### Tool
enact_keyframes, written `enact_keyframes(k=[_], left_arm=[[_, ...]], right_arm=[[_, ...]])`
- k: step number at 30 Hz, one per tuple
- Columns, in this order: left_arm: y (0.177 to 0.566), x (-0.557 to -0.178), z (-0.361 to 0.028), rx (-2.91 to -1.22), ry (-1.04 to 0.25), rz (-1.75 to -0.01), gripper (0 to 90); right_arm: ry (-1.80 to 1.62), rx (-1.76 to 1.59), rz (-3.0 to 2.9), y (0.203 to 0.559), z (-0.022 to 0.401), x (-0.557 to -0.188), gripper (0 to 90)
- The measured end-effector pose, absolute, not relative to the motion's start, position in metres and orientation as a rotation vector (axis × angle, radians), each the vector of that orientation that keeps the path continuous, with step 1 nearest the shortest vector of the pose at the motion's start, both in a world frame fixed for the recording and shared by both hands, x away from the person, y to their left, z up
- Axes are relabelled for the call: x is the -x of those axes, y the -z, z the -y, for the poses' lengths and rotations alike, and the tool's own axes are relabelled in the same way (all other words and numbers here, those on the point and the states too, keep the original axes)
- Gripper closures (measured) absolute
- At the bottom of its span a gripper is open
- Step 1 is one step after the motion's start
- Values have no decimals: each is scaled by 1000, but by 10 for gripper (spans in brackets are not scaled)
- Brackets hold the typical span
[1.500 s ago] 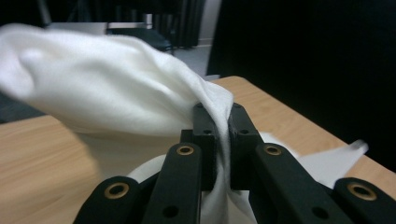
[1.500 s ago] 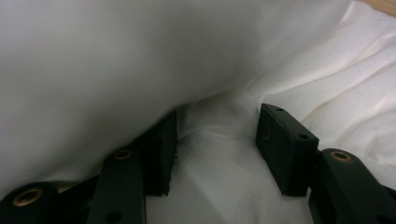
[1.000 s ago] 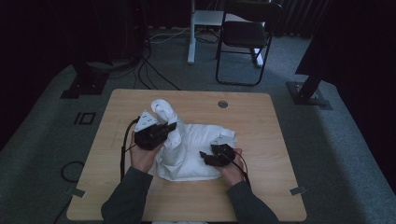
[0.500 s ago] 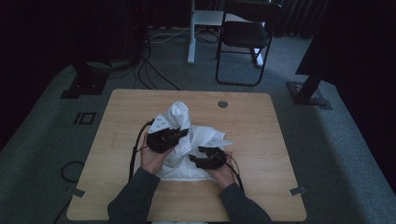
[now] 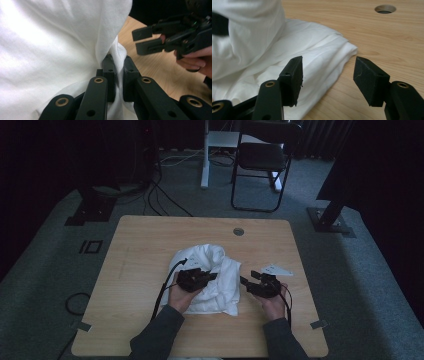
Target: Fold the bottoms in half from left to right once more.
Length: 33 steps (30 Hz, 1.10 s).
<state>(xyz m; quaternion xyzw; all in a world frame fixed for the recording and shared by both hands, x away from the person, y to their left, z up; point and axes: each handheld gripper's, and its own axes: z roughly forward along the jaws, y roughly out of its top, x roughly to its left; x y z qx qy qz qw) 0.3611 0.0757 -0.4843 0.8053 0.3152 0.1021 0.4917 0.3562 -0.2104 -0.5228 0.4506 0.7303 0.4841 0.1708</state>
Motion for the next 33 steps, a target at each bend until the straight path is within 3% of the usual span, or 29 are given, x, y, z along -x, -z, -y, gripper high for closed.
enact_keyframes(k=[22, 30, 33], left_arm=[[537, -367, -39, -2085, -200, -791, 837], [541, -370, -37, -2092, -193, -811, 828], [540, -369, -38, -2088, -194, -811, 817]], right_arm=[[-1376, -1226, -2072, 516, 205, -356, 392], [-1443, -1116, -2095, 498, 179, -363, 345], [-1370, -1115, -2138, 503, 167, -375, 392]])
